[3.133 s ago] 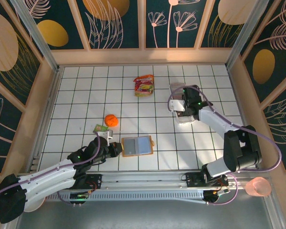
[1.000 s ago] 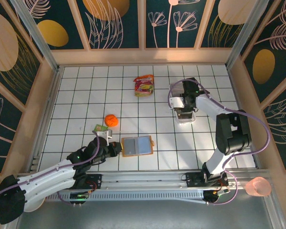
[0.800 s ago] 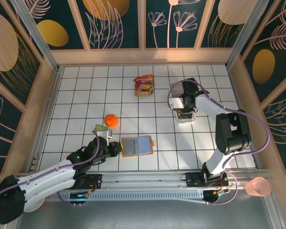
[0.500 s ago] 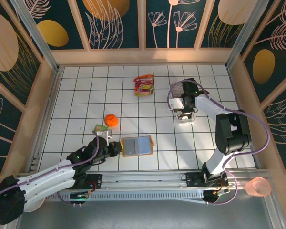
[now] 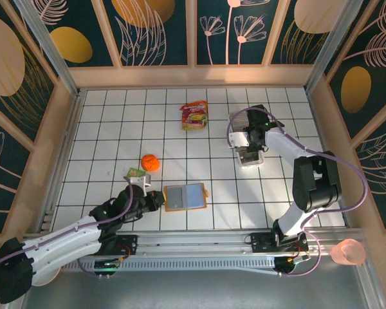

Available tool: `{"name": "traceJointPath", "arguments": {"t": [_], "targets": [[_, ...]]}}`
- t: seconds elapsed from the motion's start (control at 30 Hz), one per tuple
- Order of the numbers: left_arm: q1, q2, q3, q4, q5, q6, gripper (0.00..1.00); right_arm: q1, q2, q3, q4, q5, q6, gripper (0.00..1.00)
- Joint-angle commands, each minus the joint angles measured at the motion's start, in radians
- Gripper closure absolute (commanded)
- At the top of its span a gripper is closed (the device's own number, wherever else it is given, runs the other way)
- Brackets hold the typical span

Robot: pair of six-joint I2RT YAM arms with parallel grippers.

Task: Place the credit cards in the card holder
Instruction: Pick up the credit card from the storage box.

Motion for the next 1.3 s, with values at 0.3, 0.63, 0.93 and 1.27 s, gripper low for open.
{"name": "traceJointPath", "arguments": {"t": [0.3,0.63,0.93,1.27], "targets": [[-0.002,-0.009,-0.015,0.025,0.007,0.002,1.0,0.061,-0.119,-0.016,-0.244,-0.041,0.122,1.0],[-0.002,-0.002,0.0,0.011,0.002,0.015,1.0,0.101,-0.284,-0.042,-0.265,-0.003,0.163,1.0],[-0.002,0.015,0.024,-0.01,-0.011,0.009,1.0,0.168,-0.415,-0.042,-0.077,0.067,0.553,1.0],[-0.002,0.047,0.052,-0.025,-0.034,-0.001,0.99,0.441,-0.487,-0.069,-0.021,-0.23,1.89,1.0]]}}
